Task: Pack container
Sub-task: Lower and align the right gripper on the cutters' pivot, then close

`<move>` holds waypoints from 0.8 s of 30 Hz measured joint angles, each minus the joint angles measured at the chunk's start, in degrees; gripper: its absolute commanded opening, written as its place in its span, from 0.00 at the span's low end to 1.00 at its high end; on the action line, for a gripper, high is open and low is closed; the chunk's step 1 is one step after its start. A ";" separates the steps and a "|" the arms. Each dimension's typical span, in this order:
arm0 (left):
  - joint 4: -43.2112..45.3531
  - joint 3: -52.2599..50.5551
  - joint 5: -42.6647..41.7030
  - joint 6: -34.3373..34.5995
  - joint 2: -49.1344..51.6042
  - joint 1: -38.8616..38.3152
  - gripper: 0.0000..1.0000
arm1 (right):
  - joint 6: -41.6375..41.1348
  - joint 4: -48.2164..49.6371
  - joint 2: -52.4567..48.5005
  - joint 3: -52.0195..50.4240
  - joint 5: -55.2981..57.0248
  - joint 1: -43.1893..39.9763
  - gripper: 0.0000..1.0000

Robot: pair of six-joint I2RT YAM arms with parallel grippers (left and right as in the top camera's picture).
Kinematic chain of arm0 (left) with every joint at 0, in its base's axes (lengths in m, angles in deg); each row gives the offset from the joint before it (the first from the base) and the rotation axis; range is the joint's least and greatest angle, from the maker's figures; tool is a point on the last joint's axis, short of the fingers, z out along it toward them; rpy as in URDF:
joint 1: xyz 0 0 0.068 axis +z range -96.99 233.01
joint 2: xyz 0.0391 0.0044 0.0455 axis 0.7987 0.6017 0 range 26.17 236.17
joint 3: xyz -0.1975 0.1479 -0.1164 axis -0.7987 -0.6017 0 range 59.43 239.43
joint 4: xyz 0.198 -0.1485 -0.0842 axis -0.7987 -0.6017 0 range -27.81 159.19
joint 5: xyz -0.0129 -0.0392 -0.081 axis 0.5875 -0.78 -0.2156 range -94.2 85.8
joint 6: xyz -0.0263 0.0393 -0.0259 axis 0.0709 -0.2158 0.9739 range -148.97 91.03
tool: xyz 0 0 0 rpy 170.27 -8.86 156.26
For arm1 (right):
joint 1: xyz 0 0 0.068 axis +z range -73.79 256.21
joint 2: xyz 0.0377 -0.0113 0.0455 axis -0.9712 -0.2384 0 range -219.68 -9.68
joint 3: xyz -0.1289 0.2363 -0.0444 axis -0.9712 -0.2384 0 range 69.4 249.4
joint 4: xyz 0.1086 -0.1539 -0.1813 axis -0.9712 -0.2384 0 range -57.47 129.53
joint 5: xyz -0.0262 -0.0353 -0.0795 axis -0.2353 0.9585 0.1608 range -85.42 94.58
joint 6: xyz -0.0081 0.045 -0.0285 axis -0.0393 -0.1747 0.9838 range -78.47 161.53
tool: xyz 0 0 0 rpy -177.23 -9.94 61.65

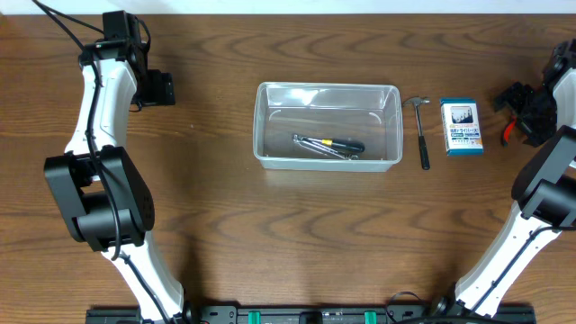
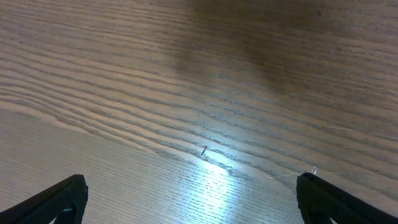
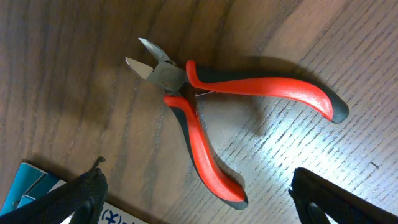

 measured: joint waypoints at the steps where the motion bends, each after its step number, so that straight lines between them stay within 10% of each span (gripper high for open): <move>1: 0.00 0.00 0.00 0.00 0.00 0.00 0.98 | 0.00 0.00 0.00 0.00 0.00 -0.07 0.96; 24: 0.00 0.00 0.00 0.00 0.00 0.00 0.98 | 0.02 -1.25 0.00 0.00 0.11 -0.85 0.96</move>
